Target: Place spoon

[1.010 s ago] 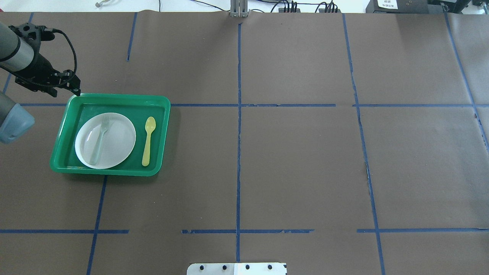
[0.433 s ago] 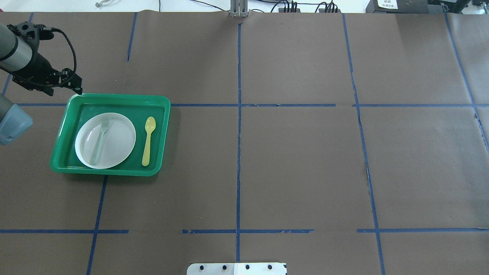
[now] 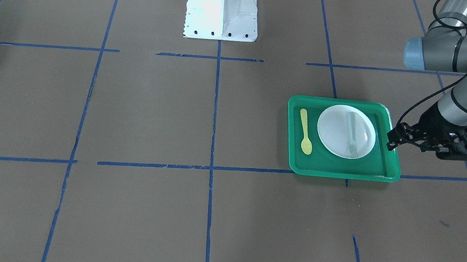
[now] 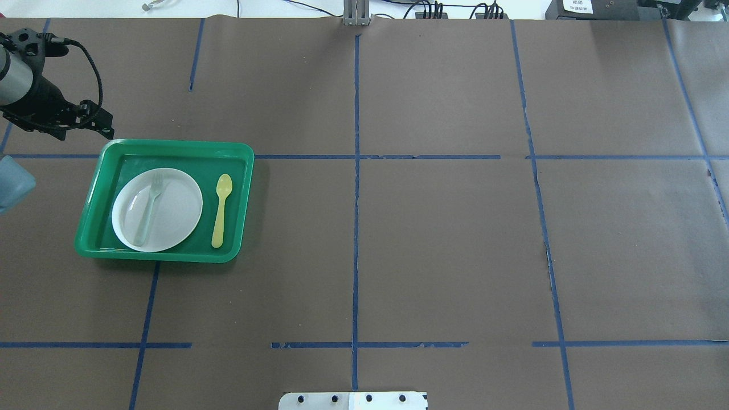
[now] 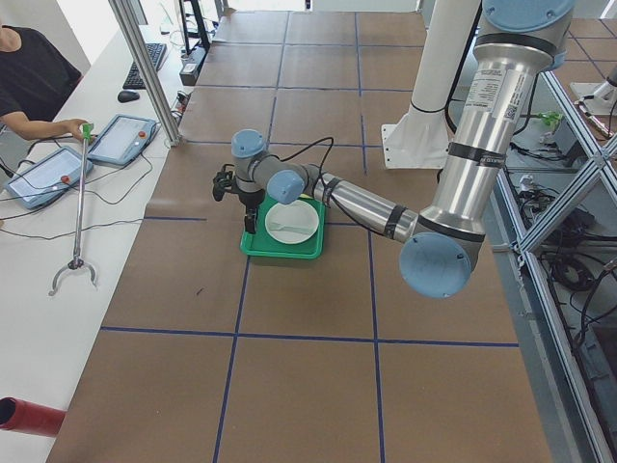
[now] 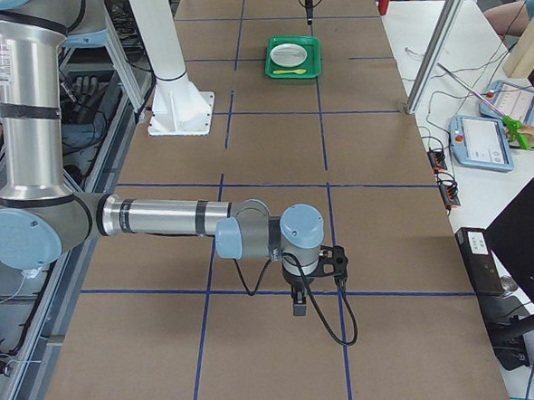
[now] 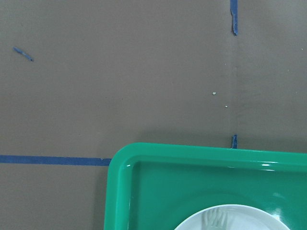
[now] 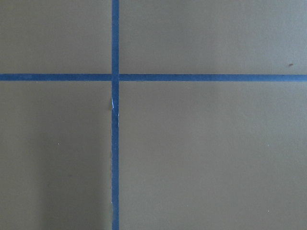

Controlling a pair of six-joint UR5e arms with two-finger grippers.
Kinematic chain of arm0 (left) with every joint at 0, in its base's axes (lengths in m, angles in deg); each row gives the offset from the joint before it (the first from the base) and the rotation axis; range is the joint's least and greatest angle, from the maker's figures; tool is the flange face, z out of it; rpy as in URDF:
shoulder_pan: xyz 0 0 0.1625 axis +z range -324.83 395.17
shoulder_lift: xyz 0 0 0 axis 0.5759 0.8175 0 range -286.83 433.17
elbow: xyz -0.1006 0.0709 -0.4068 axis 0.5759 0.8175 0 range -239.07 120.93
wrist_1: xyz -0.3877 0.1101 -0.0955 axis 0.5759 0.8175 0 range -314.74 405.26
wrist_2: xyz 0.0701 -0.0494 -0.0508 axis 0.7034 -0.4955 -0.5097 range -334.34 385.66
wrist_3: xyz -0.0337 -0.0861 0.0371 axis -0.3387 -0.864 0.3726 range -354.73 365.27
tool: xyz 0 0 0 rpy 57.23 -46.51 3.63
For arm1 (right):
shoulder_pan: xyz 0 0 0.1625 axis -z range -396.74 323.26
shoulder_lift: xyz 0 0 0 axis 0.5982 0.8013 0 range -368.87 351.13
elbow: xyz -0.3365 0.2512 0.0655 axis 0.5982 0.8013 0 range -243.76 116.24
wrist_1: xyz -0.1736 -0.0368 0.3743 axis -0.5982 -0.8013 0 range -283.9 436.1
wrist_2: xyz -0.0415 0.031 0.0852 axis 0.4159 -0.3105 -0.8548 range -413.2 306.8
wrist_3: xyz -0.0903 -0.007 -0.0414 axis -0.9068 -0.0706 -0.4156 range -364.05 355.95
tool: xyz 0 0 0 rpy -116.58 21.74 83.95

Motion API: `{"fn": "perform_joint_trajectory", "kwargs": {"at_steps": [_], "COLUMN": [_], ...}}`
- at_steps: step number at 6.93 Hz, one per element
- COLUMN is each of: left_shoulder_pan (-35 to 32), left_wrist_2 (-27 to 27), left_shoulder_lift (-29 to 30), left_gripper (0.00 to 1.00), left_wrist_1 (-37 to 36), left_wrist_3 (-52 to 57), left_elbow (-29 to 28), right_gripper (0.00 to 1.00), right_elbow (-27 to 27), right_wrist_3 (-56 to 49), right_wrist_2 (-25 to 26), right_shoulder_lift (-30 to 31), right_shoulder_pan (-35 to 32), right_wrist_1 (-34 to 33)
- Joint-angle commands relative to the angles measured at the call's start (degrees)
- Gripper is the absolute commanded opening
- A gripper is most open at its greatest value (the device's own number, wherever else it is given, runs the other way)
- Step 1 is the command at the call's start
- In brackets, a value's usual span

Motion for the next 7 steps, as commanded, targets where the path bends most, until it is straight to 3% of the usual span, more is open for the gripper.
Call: {"fn": "perform_joint_trajectory", "kwargs": {"at_steps": [1, 3, 4, 7], "left_shoulder_pan": [-6.8, -14.7, -16.7, -19.0], "left_wrist_2": [-0.3, -1.3, -4.6, -5.8], "left_shoulder_lift": [-4.3, -6.4, -7.8, -8.7], "left_gripper": [1.0, 1.0, 1.0, 1.0], "left_wrist_1": [-1.7, -5.8, -7.7, -7.4], "left_wrist_3": [12.6, 26.0, 31.6, 33.6], "left_elbow": [0.1, -0.5, -0.7, -1.8], "right_gripper": [1.0, 1.0, 1.0, 1.0], "right_elbow": [0.0, 0.0, 0.0, 0.0], "right_wrist_3": [0.0, 0.0, 0.0, 0.0], "right_wrist_2": [0.0, 0.0, 0.0, 0.0], "right_shoulder_lift": [0.0, 0.0, 0.0, 0.0], "right_shoulder_pan": [0.0, 0.0, 0.0, 0.0], "right_wrist_1": [0.0, 0.0, 0.0, 0.0]}}
